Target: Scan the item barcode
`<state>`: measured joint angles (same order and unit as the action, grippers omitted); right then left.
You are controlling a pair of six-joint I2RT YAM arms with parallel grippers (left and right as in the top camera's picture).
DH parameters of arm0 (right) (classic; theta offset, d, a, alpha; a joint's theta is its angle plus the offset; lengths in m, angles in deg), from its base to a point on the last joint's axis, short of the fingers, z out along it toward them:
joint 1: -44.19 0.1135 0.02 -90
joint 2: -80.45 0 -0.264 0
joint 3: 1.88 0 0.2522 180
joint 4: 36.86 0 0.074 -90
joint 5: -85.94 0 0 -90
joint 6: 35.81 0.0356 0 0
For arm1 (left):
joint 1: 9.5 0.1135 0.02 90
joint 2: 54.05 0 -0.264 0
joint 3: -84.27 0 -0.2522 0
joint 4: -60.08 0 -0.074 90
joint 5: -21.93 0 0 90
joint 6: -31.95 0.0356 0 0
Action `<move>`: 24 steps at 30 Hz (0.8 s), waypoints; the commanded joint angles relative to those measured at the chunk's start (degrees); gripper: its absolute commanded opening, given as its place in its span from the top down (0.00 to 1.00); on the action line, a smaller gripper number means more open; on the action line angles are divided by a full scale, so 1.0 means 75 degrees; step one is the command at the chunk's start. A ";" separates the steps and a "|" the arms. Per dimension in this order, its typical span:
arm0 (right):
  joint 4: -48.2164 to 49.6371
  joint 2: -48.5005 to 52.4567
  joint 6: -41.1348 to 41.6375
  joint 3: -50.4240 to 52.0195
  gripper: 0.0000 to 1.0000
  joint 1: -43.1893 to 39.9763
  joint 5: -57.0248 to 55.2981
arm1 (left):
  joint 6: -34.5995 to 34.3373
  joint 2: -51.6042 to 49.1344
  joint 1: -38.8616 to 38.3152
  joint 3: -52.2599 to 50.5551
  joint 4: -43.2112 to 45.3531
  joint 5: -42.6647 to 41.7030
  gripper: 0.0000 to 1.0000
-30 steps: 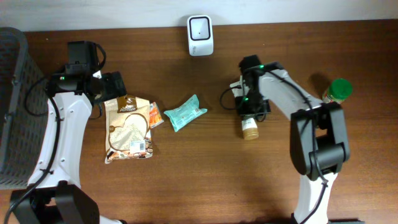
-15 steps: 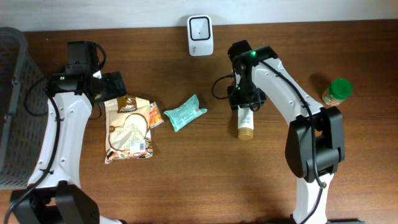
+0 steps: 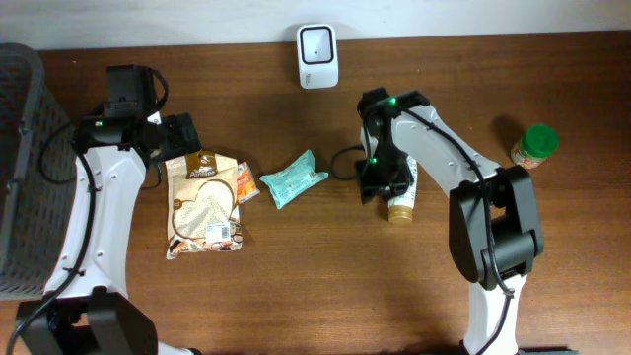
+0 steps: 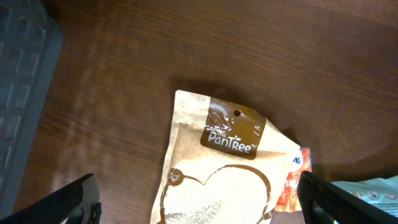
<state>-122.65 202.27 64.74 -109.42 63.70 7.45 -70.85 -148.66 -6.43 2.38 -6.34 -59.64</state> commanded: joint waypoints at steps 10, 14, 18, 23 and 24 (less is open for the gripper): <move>-0.0210 0.0047 0.0119 0.0210 0.60 -0.1515 -0.1565 | 0.0149 0.0029 0.0012 0.0111 0.0015 0.0058 0.01; 0.0050 0.0035 0.0085 0.0099 0.60 -0.2136 -0.1364 | 0.0149 0.0029 0.0012 0.0111 0.0012 0.0058 0.01; 0.0111 -0.0087 -0.0020 -0.0399 0.60 -0.2378 -0.0962 | 0.0149 0.0029 0.0012 0.0111 0.0012 0.0058 0.01; 0.1087 -0.0221 0.0731 -0.0831 0.71 -0.2527 -0.1376 | 0.0149 0.0029 0.0012 0.0111 0.0015 0.0058 0.01; 0.1279 -0.0195 0.1058 -0.0804 0.72 -0.2559 -0.1667 | 0.0149 0.0029 0.0012 0.0111 0.0015 0.0058 0.01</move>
<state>-116.42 202.25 66.05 -114.19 45.32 -1.10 -70.85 -148.66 -6.43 2.38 -6.36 -59.64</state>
